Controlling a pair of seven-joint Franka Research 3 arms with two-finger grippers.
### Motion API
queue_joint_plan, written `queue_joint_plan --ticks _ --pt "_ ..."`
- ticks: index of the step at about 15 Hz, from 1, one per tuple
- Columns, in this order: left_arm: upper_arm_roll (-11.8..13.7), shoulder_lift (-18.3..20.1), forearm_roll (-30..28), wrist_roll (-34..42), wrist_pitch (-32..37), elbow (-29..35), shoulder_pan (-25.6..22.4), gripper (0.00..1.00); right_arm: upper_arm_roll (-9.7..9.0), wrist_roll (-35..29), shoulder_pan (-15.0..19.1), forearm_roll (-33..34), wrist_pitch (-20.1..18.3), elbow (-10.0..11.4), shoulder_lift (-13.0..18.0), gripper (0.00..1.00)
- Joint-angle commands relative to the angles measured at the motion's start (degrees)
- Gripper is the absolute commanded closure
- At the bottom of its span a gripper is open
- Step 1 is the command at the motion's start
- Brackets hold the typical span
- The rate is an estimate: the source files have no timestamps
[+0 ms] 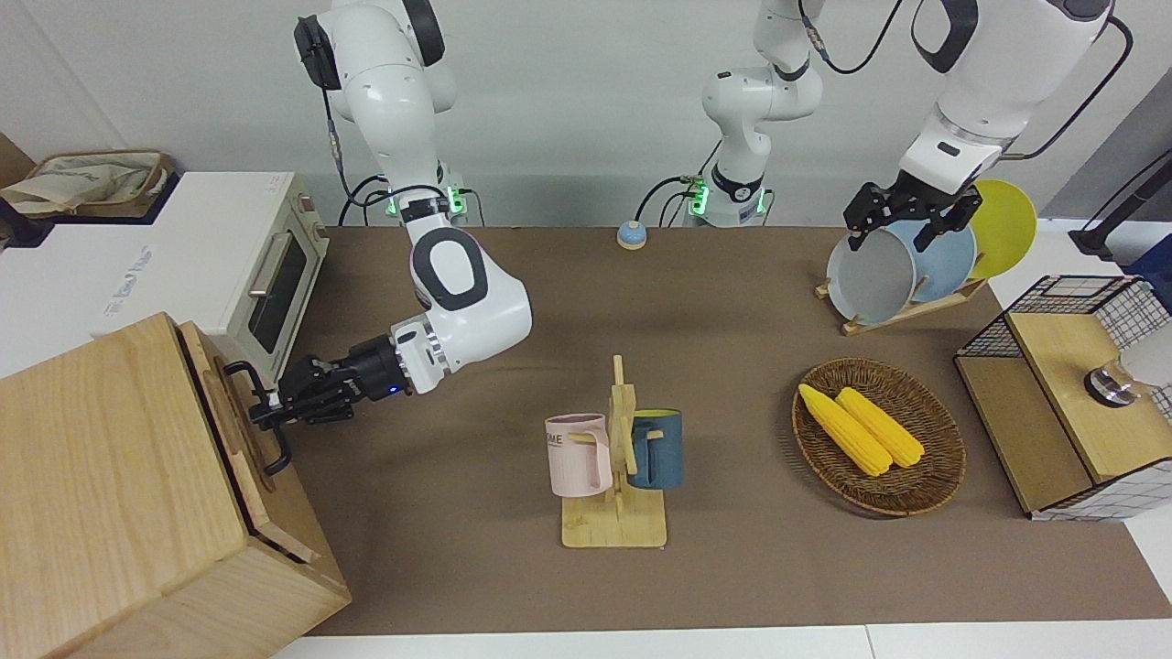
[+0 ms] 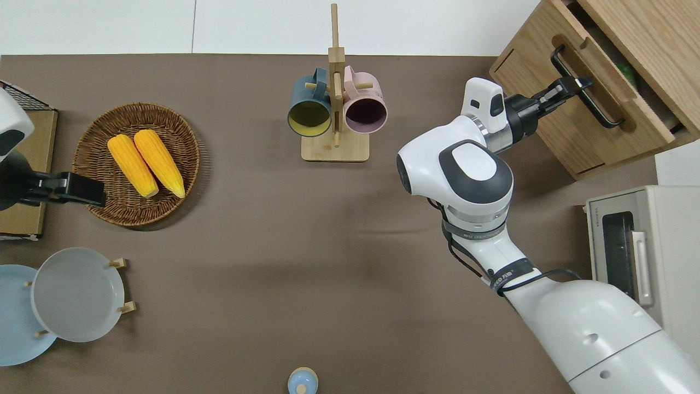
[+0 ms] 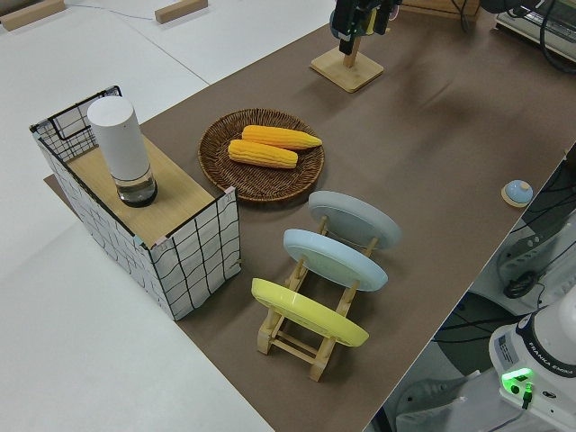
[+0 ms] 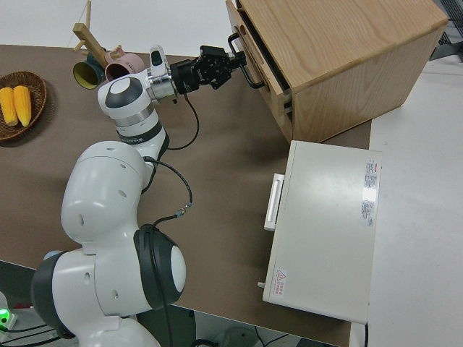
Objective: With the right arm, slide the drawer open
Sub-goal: 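Pull the drawer handle toward the robot with the right gripper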
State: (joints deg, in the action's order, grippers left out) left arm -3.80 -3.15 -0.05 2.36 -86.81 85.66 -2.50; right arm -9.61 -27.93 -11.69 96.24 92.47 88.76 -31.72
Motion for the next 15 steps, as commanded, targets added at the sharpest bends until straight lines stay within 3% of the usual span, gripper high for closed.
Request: queue_joint_plan --ticks 1,15 --pt "0.02 0.16 1.02 -0.60 1.03 -0.49 0.39 0.01 -0.32 0.86 -3.16 -0.61 -1.14 -0.08 0.08 1.000" --pt "0.02 0.25 1.02 -0.60 1.03 -0.49 0.39 0.01 -0.32 1.39 -13.62 -7.99 -10.29 -0.78 0.17 1.000"
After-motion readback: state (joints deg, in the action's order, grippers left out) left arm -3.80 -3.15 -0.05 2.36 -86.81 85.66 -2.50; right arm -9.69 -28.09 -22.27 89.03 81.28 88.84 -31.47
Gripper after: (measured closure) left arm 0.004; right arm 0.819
